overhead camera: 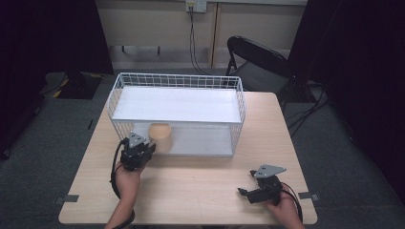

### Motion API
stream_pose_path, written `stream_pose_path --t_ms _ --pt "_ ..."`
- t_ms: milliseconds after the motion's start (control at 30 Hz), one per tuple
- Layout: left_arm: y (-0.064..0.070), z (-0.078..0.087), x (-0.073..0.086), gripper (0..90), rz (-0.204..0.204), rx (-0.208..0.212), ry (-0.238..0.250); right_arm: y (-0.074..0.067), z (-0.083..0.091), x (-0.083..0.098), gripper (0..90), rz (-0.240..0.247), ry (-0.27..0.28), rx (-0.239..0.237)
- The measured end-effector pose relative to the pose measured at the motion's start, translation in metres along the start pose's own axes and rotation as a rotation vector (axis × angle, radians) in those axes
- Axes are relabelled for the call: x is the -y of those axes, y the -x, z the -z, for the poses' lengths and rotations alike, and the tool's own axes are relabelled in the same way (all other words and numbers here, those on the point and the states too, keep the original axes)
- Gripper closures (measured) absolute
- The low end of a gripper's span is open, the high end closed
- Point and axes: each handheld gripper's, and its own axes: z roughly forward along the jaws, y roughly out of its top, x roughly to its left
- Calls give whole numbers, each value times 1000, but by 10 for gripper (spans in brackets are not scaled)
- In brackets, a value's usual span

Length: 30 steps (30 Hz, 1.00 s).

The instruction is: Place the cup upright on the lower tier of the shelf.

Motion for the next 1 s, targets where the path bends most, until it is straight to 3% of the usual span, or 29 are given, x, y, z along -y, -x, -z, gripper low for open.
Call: stream_pose_path --t_ms 667,1000 --pt "2 -8 -1 776 14 -5 -5 0 0 0 136 0 0 -1" --pt "-5 0 5 647 27 -6 -19 0 0 0 136 -1 -1 -1"
